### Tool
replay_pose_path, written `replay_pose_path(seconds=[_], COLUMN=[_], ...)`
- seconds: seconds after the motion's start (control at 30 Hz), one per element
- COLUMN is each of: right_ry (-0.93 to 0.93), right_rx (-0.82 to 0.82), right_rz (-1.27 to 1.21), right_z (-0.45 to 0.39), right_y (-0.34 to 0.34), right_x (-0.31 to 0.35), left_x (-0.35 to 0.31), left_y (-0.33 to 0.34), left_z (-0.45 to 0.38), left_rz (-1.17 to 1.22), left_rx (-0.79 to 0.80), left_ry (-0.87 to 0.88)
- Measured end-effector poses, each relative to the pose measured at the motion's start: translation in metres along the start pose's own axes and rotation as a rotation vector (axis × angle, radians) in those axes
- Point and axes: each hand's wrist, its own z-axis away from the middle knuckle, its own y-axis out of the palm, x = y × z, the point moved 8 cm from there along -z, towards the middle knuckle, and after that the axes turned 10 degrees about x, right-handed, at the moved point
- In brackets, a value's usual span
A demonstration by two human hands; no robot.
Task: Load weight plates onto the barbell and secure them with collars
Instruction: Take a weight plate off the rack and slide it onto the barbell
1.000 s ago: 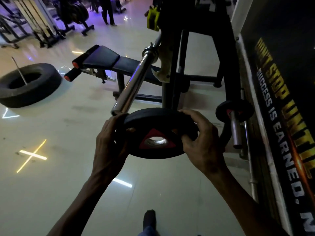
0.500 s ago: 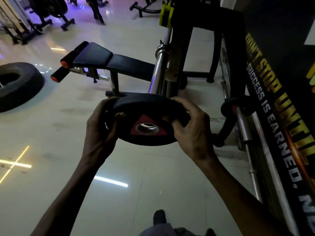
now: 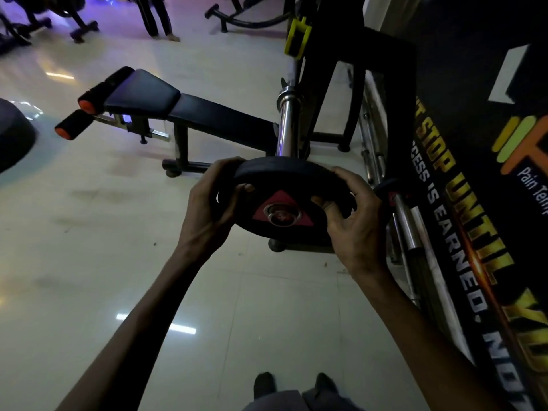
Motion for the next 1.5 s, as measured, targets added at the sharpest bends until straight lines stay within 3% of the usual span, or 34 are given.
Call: replay_pose_path(seconds=[0.1,0.27,0.43,0.73,1.07,1.5], right_ry=[-0.072,-0.431,-0.517,-0.430,-0.276,-0.172], right_rx=[-0.044,-0.011,-0.073,-0.067,-0.072,0.037], right_rz=[0.027,0.304,0.437,0.568,0.622,0.562], right_z=[-0.005,-0.001,-0.012,-0.116,-0.243,-0.259], right_y=[0.002,0.022,0.037,0.051,0.064,0.062], right_x=[0.000,0.000,-0.021,-0.057,-0.095,-0.096], left_x=[-0.001,-0.002,0.011,0.057,0.111,0.122], left_y=[0.005,0.029,0.041,0.059,0.077,0.072], left_z=[-0.006,0.000,-0.013,-0.114,-0.244,-0.255], left_rz=[-0.043,-0.166,-0.296,-0.368,-0.397,-0.345], left_rx=[-0.024,-0.025,-0.044,-0.055,0.109,0.183], left_ry=[0.034,0.144,0.264,0.284,0.078,-0.038])
